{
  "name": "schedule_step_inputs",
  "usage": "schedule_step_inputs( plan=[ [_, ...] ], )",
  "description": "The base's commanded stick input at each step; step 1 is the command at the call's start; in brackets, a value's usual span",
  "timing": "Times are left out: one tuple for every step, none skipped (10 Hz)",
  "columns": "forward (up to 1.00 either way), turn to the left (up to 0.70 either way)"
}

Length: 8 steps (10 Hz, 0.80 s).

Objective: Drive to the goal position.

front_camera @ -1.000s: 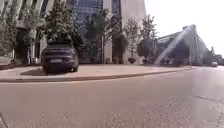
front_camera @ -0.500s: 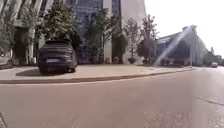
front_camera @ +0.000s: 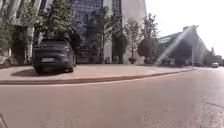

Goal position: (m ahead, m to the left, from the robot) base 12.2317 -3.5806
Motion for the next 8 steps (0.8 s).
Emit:
schedule_step_inputs(
  plan=[
    [0.7,-0.14],
    [0.7,-0.14],
    [0.7,-0.14],
    [0.7,-0.14],
    [0.7,-0.14],
    [0.7,-0.14],
    [0.7,-0.14],
    [0.7,-0.14]
  ],
)
